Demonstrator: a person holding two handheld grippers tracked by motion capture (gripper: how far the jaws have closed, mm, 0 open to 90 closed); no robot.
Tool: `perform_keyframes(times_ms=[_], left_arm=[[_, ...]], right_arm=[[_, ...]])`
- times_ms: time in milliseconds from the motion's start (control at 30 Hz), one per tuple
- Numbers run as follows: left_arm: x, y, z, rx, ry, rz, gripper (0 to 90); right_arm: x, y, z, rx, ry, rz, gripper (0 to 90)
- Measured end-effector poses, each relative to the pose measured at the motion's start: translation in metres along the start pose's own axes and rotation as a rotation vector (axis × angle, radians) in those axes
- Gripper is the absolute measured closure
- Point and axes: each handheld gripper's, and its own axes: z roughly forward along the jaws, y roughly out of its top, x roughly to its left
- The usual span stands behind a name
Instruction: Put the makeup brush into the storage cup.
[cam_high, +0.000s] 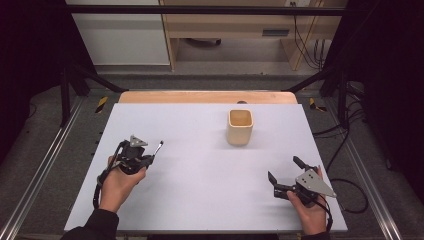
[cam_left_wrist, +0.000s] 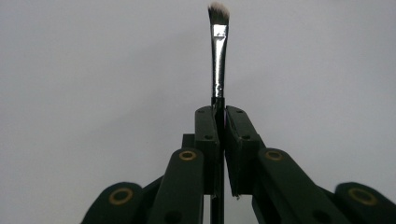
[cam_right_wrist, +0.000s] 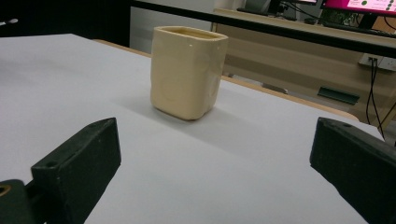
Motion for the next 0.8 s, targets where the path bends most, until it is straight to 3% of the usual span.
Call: perform_keyframes(times_ms=[800], left_arm=[[-0.015, 0.017, -0.005, -0.065, 0.004, 0.053, 84.1]], right_arm=[[-0.002, 0.000, -0.001, -0.005, -0.002, 0.012, 2.2]])
